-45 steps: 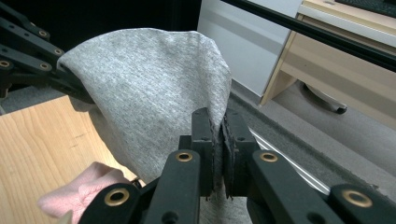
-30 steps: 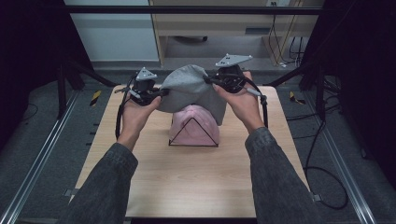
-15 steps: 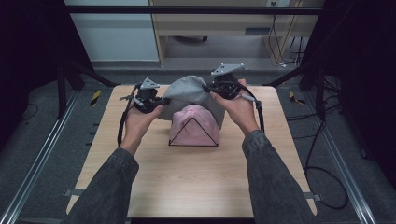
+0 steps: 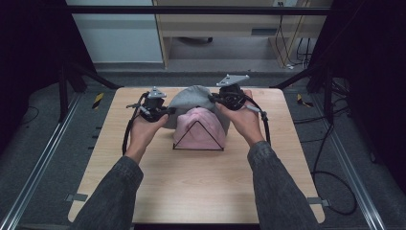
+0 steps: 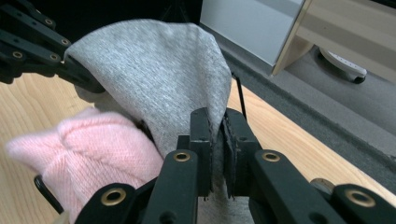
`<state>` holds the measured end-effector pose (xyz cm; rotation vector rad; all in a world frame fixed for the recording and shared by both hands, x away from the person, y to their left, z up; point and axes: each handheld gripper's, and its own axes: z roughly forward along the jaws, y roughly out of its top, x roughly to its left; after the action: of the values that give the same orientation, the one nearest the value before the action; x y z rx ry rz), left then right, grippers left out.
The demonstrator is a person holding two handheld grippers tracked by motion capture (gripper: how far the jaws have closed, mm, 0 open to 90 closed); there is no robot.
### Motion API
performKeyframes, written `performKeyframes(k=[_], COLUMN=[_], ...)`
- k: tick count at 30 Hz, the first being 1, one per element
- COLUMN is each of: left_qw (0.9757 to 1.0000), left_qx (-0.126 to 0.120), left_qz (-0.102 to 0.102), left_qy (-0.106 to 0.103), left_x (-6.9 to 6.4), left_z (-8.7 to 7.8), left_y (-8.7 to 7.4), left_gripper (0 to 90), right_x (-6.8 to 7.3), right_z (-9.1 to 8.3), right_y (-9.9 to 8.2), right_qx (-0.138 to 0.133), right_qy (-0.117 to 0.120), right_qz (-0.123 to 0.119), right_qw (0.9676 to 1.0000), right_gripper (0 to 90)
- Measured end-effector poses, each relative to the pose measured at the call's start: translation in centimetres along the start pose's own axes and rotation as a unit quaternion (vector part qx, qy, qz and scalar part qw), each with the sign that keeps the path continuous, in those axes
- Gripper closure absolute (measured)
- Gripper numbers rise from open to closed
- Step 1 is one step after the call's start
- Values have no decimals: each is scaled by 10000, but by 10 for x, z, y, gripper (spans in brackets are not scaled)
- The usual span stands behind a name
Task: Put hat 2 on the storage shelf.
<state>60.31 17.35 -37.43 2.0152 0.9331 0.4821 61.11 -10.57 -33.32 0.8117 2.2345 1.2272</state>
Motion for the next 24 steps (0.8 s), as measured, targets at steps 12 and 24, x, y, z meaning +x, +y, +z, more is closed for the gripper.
performKeyframes(k=[12, 24], left_qw=[9997, 9995], left_qx=[115, 136], left_qz=[-185, -284], left_qy=[-66, -45], left_x=[3, 2], left_z=[9, 10], left_y=[-20, -26], left_gripper=[868, 776], right_x=[8, 6], right_z=[4, -9], right_y=[-12, -17], right_qx=[136, 115], right_qy=[32, 56], right_qz=[8, 118], right_qw=[9999, 9998], right_gripper=[771, 710])
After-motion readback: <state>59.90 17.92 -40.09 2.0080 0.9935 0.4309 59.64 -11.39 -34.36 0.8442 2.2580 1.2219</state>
